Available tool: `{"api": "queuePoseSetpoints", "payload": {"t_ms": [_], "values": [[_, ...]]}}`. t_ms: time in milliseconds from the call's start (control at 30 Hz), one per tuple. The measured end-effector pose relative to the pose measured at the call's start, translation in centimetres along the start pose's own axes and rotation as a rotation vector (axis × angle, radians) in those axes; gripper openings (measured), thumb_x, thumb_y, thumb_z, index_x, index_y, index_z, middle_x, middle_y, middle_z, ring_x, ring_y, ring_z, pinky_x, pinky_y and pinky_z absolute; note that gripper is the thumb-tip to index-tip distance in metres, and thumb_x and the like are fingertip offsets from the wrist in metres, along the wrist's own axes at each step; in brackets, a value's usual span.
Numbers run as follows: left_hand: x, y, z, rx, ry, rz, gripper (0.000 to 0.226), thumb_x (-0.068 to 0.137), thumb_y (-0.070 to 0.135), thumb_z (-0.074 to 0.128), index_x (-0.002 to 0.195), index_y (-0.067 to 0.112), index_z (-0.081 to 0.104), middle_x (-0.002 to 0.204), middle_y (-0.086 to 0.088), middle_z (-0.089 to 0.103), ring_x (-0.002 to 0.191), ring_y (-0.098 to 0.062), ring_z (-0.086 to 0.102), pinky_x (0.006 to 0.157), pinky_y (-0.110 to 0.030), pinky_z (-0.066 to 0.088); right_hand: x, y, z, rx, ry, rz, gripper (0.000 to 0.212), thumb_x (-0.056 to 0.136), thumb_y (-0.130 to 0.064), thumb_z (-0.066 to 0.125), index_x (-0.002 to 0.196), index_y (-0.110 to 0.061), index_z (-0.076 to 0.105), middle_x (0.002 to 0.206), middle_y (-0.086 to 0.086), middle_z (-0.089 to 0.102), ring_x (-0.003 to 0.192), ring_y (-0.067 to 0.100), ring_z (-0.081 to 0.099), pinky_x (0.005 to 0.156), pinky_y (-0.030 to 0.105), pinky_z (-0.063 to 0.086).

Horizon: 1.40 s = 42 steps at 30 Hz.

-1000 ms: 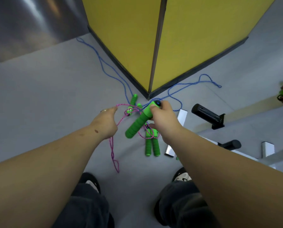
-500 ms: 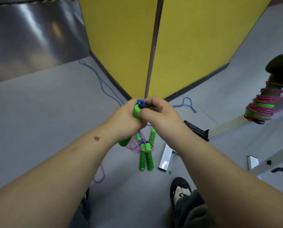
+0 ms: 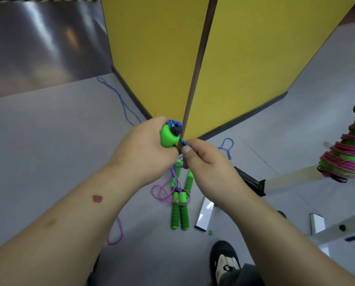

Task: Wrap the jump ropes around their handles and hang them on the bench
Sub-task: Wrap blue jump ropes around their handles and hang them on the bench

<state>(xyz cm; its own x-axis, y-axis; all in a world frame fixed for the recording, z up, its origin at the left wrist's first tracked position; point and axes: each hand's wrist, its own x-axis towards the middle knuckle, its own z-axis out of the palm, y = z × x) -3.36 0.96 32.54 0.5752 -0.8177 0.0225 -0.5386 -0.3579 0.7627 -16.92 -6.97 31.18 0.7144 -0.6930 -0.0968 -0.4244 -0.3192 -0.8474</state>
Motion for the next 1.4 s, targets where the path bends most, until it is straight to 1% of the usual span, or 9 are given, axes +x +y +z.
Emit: {"api": "queuePoseSetpoints", "payload": {"t_ms": [133,367,533,633,733,933,1100,1200,1400], "values": [[0.8,-1.2,0.3,0.215,-0.085,-0.088,0.012,0.083,0.013,0.061,0.089,0.022,0.055,0.075,0.002,0.058,0.069,-0.014,0.056,0.055,-0.032,0.039,0.5,0.0,-0.8,0.251,0.061,-0.015,0.017,0.101,-0.021,0.055,0.095,-0.018,0.071,0.068,0.001,0.049,0.060,0.011,0.042,0.055,0.022,0.035],[0.0,-0.2,2.4,-0.301,-0.296,-0.094,0.011,0.085,0.014,0.067,0.092,0.021,0.067,0.084,-0.012,0.070,0.072,-0.026,0.065,0.076,-0.054,0.057,1.3,0.0,-1.6,0.479,0.074,-0.098,0.031,0.103,-0.008,0.049,0.110,-0.027,0.072,0.072,-0.014,0.065,0.063,0.003,0.055,0.060,0.018,0.045],[0.1,0.1,2.6,-0.384,-0.266,-0.080,0.006,0.088,0.013,0.069,0.086,0.018,0.071,0.070,0.003,0.073,0.066,-0.011,0.071,0.065,-0.034,0.052,1.2,0.2,-1.7,0.482,0.090,-0.039,0.023,0.103,-0.013,0.052,0.107,-0.019,0.074,0.067,-0.008,0.064,0.060,0.010,0.054,0.056,0.019,0.044],[0.4,0.0,2.3,-0.473,-0.219,-0.086,0.010,0.085,0.015,0.067,0.091,0.008,0.071,0.078,-0.011,0.076,0.076,-0.024,0.076,0.079,-0.048,0.062,1.2,0.9,-1.2,0.448,-0.064,0.045,0.031,0.106,-0.019,0.043,0.091,-0.014,0.070,0.069,0.002,0.056,0.062,0.013,0.050,0.057,0.024,0.039],[0.7,-0.2,1.8,-0.558,-0.121,-0.162,0.007,0.089,0.004,0.066,0.094,-0.001,0.066,0.079,-0.022,0.073,0.064,-0.022,0.071,0.067,-0.035,0.060,1.2,1.0,-1.4,0.323,-0.191,0.130,0.033,0.102,-0.025,0.044,0.080,-0.020,0.068,0.075,0.004,0.062,0.064,0.011,0.051,0.060,0.027,0.041],[1.3,-1.3,1.8,-0.572,0.046,-0.241,0.006,0.090,0.010,0.066,0.089,0.015,0.066,0.078,-0.005,0.078,0.067,-0.017,0.076,0.065,-0.029,0.052,0.9,1.3,-1.2,0.187,-0.113,0.031,0.024,0.100,-0.012,0.052,0.092,-0.019,0.073,0.083,0.009,0.073,0.065,0.020,0.048,0.061,0.036,0.041],[0.8,-0.9,1.8,-0.778,-0.173,-0.271,0.038,0.084,0.027,0.074,0.120,0.015,0.068,0.108,-0.009,0.078,0.101,-0.022,0.077,0.071,-0.033,0.051,1.0,0.3,-1.9,0.553,0.053,-0.051,0.032,0.101,-0.003,0.050,0.093,-0.021,0.075,0.072,0.007,0.070,0.053,0.012,0.048,0.051,0.024,0.042],[0.5,-0.7,2.0,-0.802,-0.323,-0.151,0.021,0.082,0.020,0.064,0.101,0.014,0.071,0.097,-0.008,0.074,0.095,-0.022,0.070,0.078,-0.037,0.047,1.1,-0.2,-2.4,0.657,0.065,-0.067,0.024,0.100,-0.006,0.055,0.096,-0.020,0.075,0.077,0.028,0.067,0.050,0.015,0.047,0.049,0.025,0.041],[0.1,-0.3,2.4,-0.784,-0.468,0.010,0.017,0.080,-0.002,0.053,0.084,0.012,0.062,0.087,-0.015,0.062,0.087,-0.025,0.062,0.082,-0.041,0.041,1.0,-0.8,-2.5,0.781,0.067,-0.070,0.018,0.098,-0.008,0.060,0.093,-0.020,0.072,0.061,0.010,0.057,0.044,0.015,0.045,0.043,0.024,0.038]]}}
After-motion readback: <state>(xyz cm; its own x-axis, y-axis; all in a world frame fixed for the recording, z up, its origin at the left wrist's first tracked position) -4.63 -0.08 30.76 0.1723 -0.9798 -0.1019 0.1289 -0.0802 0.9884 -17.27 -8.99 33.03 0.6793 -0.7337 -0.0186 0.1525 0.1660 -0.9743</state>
